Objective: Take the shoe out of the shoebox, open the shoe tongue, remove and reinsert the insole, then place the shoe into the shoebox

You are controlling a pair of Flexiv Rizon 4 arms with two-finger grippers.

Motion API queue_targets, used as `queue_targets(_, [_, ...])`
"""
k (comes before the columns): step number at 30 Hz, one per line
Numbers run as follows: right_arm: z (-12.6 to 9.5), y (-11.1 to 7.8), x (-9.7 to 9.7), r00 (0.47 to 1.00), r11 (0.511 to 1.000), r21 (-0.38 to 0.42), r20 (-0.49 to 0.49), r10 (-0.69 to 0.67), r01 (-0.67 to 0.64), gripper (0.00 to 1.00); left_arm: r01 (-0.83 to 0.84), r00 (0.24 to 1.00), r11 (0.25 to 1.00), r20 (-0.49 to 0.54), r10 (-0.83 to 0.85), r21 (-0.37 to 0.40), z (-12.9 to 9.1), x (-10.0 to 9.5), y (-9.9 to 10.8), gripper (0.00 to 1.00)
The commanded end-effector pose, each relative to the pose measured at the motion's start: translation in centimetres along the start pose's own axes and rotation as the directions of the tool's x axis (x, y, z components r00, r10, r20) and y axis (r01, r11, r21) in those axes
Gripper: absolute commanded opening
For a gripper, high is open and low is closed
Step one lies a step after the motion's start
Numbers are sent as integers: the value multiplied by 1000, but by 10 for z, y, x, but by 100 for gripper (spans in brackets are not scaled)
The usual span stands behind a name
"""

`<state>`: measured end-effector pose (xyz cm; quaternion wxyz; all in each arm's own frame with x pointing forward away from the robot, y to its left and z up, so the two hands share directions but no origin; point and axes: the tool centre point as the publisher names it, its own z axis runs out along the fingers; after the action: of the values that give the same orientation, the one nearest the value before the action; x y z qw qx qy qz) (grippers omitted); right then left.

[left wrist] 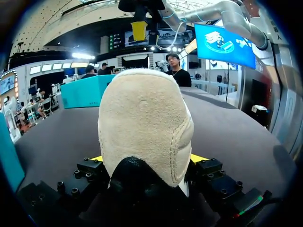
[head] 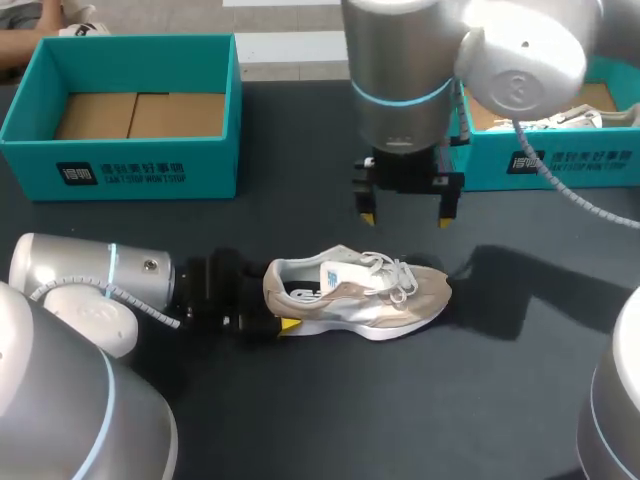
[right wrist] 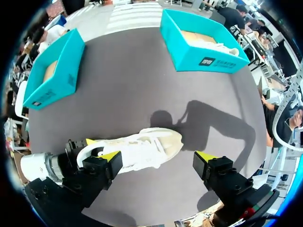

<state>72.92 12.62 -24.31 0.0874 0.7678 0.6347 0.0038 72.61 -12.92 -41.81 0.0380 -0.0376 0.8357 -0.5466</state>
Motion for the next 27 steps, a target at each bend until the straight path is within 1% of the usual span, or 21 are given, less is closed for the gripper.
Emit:
queue_targets(1, [17, -15, 52, 992, 998, 26, 117, -55, 53, 100, 0, 1000, 1000, 2, 0, 0, 3, 2, 2, 0])
queue_targets(2, [23, -19, 58, 988, 996, 49, 129, -83, 78, 100, 0, 1000, 1000, 2, 0, 0, 3, 2, 2, 0])
queue_targets(3, [27, -22, 64, 990, 994, 63, 108, -95, 89, 100, 0, 1000, 1000, 2, 0, 0, 3, 2, 2, 0])
queue_targets(5, [33, -25, 69, 992, 994, 83, 105, -74, 66, 100, 0, 1000, 1000, 2, 0, 0, 3, 2, 2, 0])
queue_targets(20, [33, -25, 69, 992, 994, 83, 105, -74, 66, 100, 0, 1000, 1000, 2, 0, 0, 3, 2, 2, 0])
queue_targets(21, [33, -25, 71, 992, 994, 82, 96, -85, 77, 100, 0, 1000, 1000, 2, 0, 0, 3, 2, 2, 0])
queue_targets(24, [41, -28, 82, 986, 989, 92, 111, -125, 115, 100, 0, 1000, 1000, 2, 0, 0, 3, 2, 2, 0])
queue_targets(27, [49, -32, 86, 989, 991, 91, 99, -112, 103, 100, 0, 1000, 1000, 2, 0, 0, 3, 2, 2, 0])
